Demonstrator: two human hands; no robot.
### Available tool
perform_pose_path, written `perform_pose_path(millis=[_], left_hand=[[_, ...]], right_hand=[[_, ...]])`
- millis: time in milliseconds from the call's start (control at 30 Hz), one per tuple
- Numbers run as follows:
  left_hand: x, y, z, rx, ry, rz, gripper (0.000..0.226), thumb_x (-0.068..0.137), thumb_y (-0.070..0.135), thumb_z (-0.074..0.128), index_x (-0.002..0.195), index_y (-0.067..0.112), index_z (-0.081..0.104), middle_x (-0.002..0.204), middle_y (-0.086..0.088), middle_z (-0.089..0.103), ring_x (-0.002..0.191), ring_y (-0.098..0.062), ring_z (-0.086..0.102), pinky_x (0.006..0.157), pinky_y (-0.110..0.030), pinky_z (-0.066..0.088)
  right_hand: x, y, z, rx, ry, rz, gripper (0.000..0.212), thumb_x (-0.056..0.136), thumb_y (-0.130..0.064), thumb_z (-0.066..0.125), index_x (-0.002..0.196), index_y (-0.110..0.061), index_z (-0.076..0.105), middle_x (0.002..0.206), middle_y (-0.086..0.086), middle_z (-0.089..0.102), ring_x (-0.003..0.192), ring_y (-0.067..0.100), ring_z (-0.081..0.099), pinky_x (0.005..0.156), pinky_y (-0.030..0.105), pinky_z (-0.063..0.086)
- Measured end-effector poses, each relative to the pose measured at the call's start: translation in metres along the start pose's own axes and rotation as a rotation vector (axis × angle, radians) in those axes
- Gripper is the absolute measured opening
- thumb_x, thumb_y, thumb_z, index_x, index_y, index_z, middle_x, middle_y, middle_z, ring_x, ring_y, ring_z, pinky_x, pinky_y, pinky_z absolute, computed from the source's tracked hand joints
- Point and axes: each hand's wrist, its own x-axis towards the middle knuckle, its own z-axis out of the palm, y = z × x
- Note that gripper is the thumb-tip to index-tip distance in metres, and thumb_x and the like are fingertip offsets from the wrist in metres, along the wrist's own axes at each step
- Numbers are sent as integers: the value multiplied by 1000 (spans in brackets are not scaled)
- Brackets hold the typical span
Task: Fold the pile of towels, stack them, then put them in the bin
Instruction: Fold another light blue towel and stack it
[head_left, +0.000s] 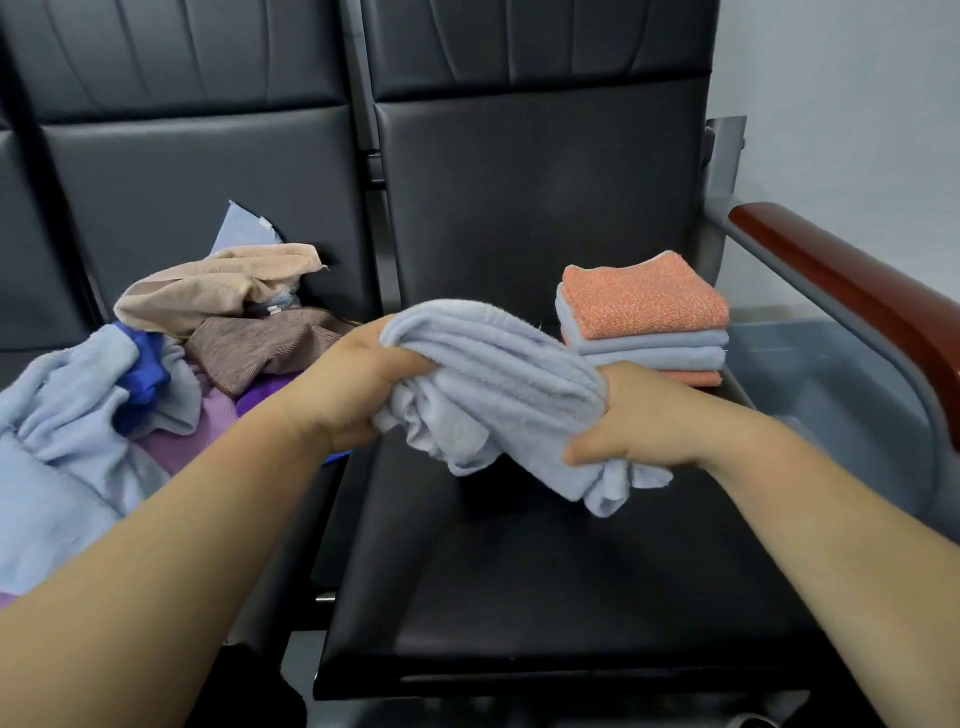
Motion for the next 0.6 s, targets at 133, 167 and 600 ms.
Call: perform_pose_path(millis=[133,167,600], left_hand=[[-3,-1,14,-78,-150,35,37,82,4,72,119,2,68,111,-24,71,100,-37,68,78,-41,56],[-4,-1,14,60,-186,56,39,77,5,78,116,4,70,110,-17,74,101,-27,70,82,-40,58],[38,29,-30,1505,108,29,24,91,25,59,70,22,46,72,2,59,74,-26,57,67,-33,42]], right_hand=[[9,-1,6,-253,270,30,10,88,-16,64,78,-14,61,59,1,58,53,16,52,48,28,36],[10,-1,5,-243,325,37,12,91,-16,60,79,-12,62,62,2,58,55,16,51,48,28,35],[44,-23,-25,-367,193,-95,22,85,-13,67,71,-22,51,61,-5,52,57,14,50,53,24,37]])
